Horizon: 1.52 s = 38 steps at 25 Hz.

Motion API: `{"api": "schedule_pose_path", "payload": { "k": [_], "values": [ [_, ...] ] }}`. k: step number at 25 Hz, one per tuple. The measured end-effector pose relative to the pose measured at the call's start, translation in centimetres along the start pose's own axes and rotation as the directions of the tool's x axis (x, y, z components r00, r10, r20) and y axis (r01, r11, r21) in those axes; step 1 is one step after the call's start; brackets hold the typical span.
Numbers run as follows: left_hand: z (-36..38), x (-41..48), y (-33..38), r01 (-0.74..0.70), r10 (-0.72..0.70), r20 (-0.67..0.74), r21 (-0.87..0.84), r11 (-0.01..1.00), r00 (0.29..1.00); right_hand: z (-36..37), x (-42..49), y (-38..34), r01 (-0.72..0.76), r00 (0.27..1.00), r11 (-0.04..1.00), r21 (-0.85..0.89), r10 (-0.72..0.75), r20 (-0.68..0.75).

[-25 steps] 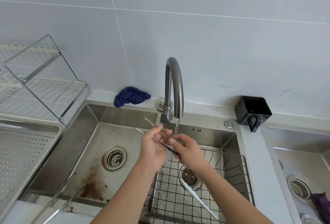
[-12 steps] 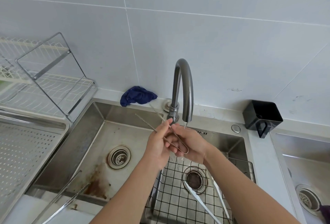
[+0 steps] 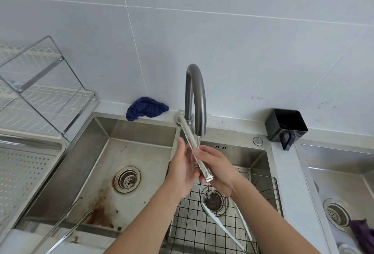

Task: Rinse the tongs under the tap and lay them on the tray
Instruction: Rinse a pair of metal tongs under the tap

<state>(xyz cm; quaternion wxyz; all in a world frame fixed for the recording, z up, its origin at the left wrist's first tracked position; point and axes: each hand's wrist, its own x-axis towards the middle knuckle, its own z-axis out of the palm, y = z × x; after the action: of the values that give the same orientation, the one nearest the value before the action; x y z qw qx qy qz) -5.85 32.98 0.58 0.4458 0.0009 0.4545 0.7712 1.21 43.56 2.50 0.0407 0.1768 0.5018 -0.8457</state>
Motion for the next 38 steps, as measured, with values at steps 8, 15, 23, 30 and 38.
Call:
{"api": "schedule_pose_path", "payload": {
  "k": [8, 15, 23, 30, 38],
  "values": [
    [-1.7, 1.9, 4.6, -0.166, 0.061, -0.296, -0.345, 0.924, 0.953, -0.3, -0.3, 0.8, 0.083, 0.968, 0.674, -0.734, -0.228, -0.1],
    [-0.9, 1.7, 3.8, -0.064, 0.009, -0.138, -0.399, 0.915, 0.99, -0.3, 2.1, -0.9, -0.111, 0.989, 0.818, -0.565, 0.146, 0.016],
    [-1.2, 2.8, 2.8, -0.143, -0.051, -0.592, -0.276, 0.95, 0.804, 1.2, 3.9, -1.1, -0.093, 0.993, -0.076, -0.993, -0.08, -0.087],
    [-2.0, 2.5, 4.0, -0.041, -0.006, -0.16, -0.29, 0.956, 0.987, 0.3, 2.5, -0.3, -0.232, 0.95, 0.847, -0.478, 0.304, 0.077],
    [0.1, 2.6, 1.9, -0.064, -0.03, -0.347, -0.255, 0.965, 0.938, 1.0, 3.1, 1.2, -0.143, 0.951, 0.137, -0.98, -0.254, -0.174]
  ]
}}
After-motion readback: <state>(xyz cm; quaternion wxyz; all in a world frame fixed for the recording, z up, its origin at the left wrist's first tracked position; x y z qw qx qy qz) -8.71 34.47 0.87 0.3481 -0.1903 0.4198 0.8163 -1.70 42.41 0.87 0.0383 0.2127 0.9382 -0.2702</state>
